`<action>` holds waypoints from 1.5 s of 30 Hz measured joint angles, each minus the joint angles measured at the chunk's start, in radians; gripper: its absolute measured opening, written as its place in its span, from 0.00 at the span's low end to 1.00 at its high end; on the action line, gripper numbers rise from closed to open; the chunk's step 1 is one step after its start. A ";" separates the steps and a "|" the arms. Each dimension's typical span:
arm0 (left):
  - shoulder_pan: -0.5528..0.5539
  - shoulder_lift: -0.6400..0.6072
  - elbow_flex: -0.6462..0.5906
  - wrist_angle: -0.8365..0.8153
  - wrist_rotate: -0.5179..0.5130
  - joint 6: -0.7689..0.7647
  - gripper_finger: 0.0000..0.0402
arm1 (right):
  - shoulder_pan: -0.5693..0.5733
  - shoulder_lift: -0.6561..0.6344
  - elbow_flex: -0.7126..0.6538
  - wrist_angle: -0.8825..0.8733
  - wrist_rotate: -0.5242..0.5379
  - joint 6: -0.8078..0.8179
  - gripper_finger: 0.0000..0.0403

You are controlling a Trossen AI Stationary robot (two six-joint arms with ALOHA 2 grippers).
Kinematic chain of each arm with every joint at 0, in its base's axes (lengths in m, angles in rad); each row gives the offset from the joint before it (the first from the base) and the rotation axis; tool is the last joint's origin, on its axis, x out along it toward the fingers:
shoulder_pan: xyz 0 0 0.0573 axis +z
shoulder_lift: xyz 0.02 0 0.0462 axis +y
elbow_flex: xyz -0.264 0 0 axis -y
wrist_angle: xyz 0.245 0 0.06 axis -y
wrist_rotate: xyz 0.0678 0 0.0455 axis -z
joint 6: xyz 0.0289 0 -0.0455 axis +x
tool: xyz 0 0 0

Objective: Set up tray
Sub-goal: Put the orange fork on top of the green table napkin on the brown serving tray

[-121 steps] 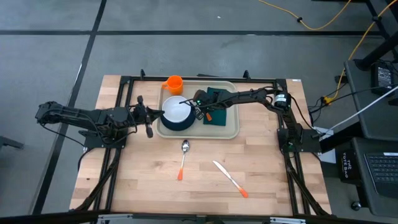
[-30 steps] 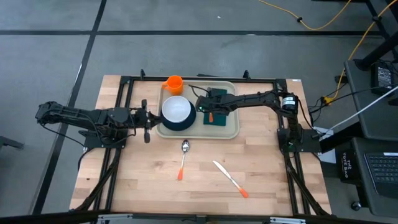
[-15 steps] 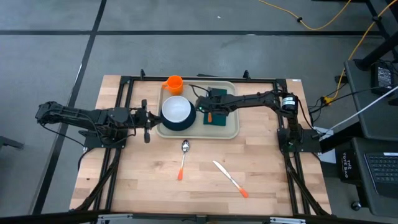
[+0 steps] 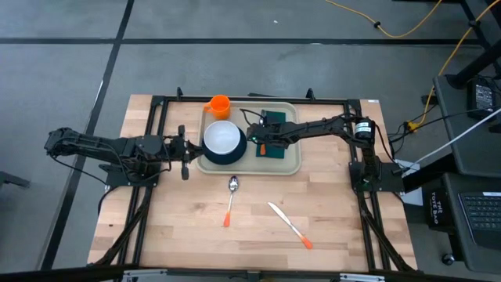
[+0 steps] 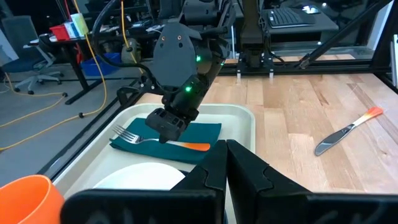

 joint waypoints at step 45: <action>0.000 0.000 0.000 0.000 0.000 -0.002 0.01 | -0.014 0.000 0.000 -0.006 -0.045 0.013 0.02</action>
